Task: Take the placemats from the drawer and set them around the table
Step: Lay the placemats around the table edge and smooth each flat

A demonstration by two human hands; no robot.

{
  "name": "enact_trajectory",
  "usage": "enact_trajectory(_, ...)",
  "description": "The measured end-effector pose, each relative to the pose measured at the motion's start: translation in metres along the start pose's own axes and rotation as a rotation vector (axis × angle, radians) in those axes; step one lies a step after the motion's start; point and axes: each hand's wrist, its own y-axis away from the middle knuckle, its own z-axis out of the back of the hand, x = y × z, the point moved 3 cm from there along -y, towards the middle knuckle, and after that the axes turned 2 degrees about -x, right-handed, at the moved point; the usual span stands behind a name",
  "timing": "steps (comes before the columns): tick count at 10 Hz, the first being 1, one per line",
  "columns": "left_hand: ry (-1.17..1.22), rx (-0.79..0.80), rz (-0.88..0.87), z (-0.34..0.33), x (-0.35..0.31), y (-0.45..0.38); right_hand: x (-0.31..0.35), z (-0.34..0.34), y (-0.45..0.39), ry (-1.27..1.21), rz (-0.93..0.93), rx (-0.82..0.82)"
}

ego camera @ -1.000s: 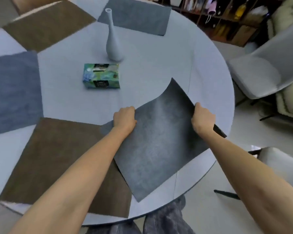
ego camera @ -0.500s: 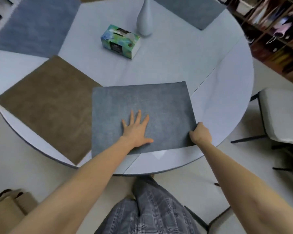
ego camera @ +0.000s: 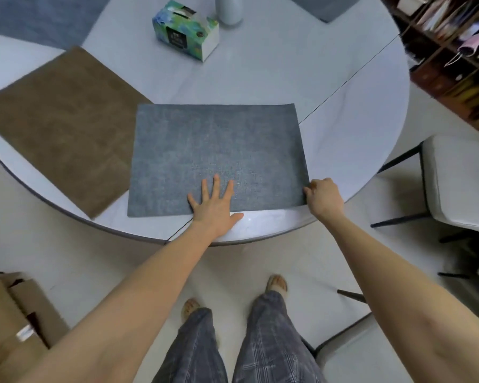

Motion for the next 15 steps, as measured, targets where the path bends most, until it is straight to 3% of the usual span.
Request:
enact_trajectory(4,0.04,-0.07,0.206,-0.025,-0.108,-0.022,-0.077,0.028,-0.067,0.201,0.257,0.018)
enact_trajectory(7,0.09,-0.043,0.281,-0.027,-0.129,-0.023,-0.102,0.025,-0.085,0.094,0.411,0.016)
enact_trajectory(10,0.092,-0.038,0.295,-0.033,-0.144,-0.024,-0.132,0.025,-0.103,-0.066,0.541,0.189)
enact_trajectory(12,0.104,-0.041,0.303,-0.033,-0.145,-0.023,-0.136,0.039,-0.111,-0.308,0.497,0.209)
enact_trajectory(15,0.161,-0.041,0.315,-0.033,-0.16,-0.027,-0.139,0.043,-0.117,-0.23,0.494,0.102)
